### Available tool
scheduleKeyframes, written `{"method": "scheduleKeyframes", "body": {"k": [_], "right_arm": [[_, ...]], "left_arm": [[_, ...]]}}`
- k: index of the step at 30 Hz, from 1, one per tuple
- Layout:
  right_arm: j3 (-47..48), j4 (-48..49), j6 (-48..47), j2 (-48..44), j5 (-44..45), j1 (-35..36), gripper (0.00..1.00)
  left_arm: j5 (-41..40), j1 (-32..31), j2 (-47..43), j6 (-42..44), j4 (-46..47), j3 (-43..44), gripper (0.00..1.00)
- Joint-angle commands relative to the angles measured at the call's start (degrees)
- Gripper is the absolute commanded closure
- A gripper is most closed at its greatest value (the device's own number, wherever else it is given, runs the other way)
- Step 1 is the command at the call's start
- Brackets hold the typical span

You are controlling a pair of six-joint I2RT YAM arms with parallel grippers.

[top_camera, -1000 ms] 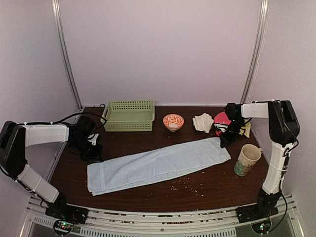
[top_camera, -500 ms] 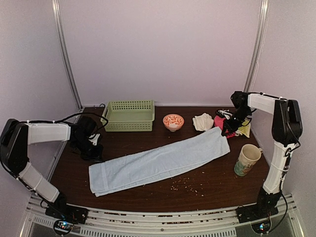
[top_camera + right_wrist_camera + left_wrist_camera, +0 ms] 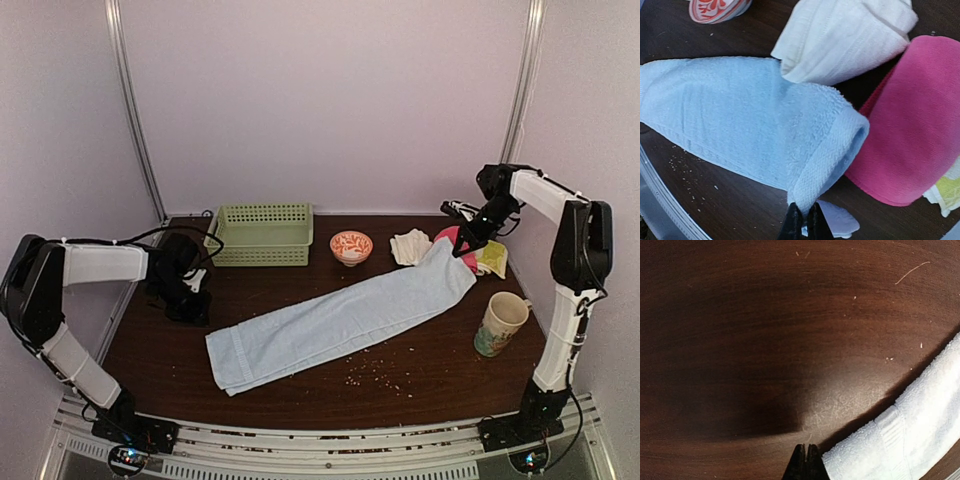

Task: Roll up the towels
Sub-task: Pick up the towel from the center of the board, then fold the towel at the center of the board.

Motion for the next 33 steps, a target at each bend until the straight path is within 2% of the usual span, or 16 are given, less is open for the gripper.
{"method": "scheduleKeyframes", "body": {"k": [1, 5, 10, 22, 26, 33], "right_arm": [[-2.5, -4.4, -0.3, 2.1, -12.9, 3.8, 1.00], [-1.9, -7.1, -2.1, 3.2, -19.7, 7.1, 1.00], [-0.7, -9.7, -2.5, 4.0, -24.0, 11.9, 1.00], [7.6, -9.1, 4.3, 9.2, -32.5, 22.6, 1.00], [8.2, -3.4, 10.0, 10.2, -33.1, 26.2, 1.00], [8.5, 13.9, 27.0, 10.1, -32.4, 32.4, 1.00]], "left_arm": [[-1.5, -0.3, 1.0, 0.5, 0.6, 0.3, 1.00], [-1.0, -0.3, 2.0, -0.7, 1.6, -0.3, 1.00], [-1.0, -0.3, 2.9, -1.8, 2.2, -0.9, 1.00], [-1.4, -0.3, 3.1, -3.6, 2.5, -1.2, 1.00], [-0.8, -0.4, 2.4, -4.5, 2.1, -1.1, 1.00], [0.5, -0.4, 1.2, -6.9, 1.9, -2.3, 1.00]]}}
